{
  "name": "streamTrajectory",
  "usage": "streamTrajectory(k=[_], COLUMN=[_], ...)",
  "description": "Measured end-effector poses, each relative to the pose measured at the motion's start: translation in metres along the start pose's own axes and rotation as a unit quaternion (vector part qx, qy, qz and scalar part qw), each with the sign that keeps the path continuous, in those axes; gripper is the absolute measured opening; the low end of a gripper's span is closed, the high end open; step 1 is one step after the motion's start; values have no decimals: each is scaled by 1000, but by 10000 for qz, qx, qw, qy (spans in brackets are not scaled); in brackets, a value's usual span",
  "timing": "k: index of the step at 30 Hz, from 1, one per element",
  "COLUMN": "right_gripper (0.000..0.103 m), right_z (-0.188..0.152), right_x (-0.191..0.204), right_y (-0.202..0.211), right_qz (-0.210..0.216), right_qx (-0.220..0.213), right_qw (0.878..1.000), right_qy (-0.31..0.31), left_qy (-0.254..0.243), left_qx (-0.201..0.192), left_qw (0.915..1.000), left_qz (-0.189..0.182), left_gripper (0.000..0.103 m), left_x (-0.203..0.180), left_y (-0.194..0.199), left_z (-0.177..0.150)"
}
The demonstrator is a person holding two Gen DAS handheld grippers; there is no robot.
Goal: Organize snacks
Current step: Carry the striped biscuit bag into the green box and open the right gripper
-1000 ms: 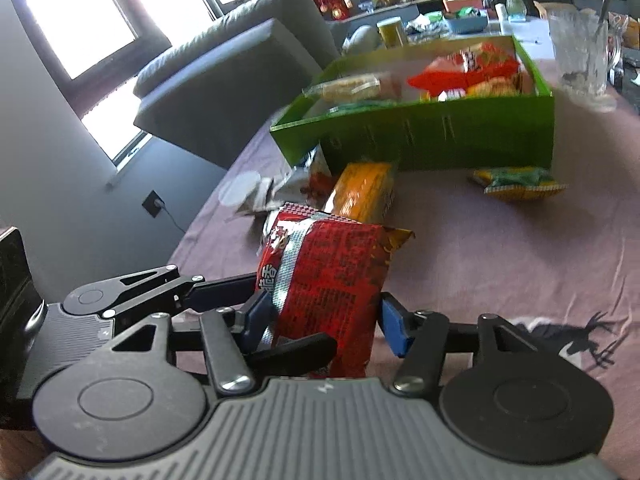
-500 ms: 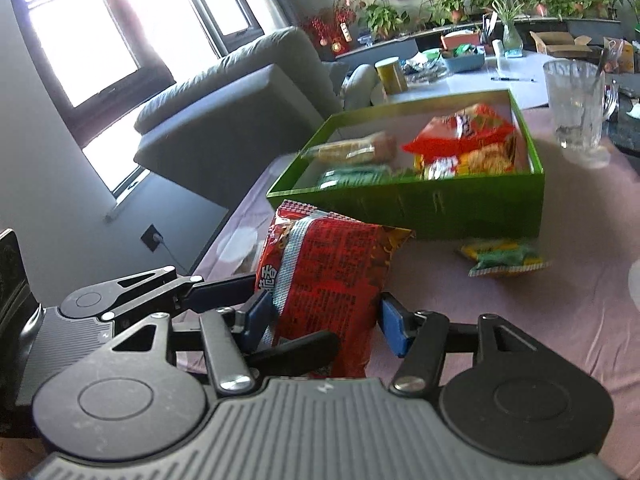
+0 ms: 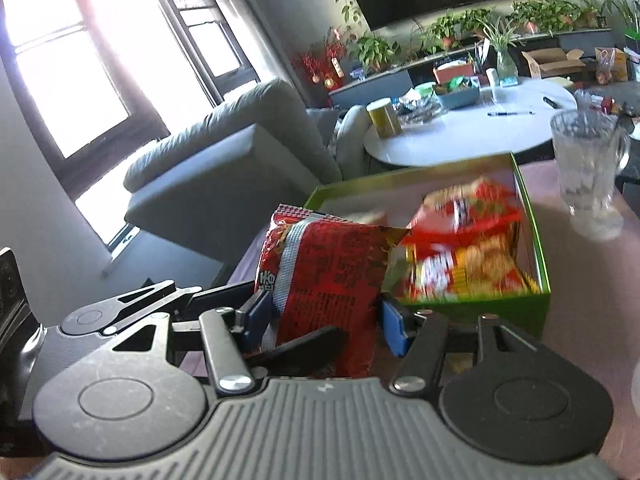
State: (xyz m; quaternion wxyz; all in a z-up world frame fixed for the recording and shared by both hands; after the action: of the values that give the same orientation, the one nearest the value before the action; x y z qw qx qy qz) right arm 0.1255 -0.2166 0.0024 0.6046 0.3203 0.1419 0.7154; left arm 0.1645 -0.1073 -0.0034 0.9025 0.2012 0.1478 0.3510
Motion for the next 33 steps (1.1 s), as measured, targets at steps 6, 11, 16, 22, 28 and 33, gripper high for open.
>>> streamTrajectory(k=[6,11,16,22,28,33], right_gripper=[42,42,42,42,42,42], right_z=[27,43,51,50,47,51], right_x=[-4,-13,-20,-26,-30,-32], right_y=[-29,-52,-72,-95,-108,-98], right_qz=[57,91,88,45,-14,-183], right_qx=[-12,73,195,396,543,281], right_qw=[9999,9995,9987,9974,9960,9971], right_qy=[-122,-300,-454,-599,-712,-682], left_qy=[-53,-53,-38,89,407,344], left_qx=[98,192,320,531,549,460], left_qw=[9997,9995,9990,9980,9973,9974], left_qz=[204,242,311,323,278,427], left_gripper=[66,66,66,66,71,77], left_x=[24,44,59,73,85,86], left_y=[-28,-53,-76,-96,-106,-96], left_z=[20,30,32,26,20,19])
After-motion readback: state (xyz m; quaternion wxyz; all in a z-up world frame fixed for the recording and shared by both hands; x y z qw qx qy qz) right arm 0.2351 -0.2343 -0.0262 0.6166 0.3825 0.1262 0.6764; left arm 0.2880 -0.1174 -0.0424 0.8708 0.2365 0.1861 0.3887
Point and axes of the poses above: each gripper's, at about its wrist camera, not at the fingertips, and y roughly against the way its jaws point, x to its left, z to its top, the point moved 6 cm from there along -y, roughly the way its jaws point, and after that the axes turned 15 degrees about -z, right-handed, at the moved point
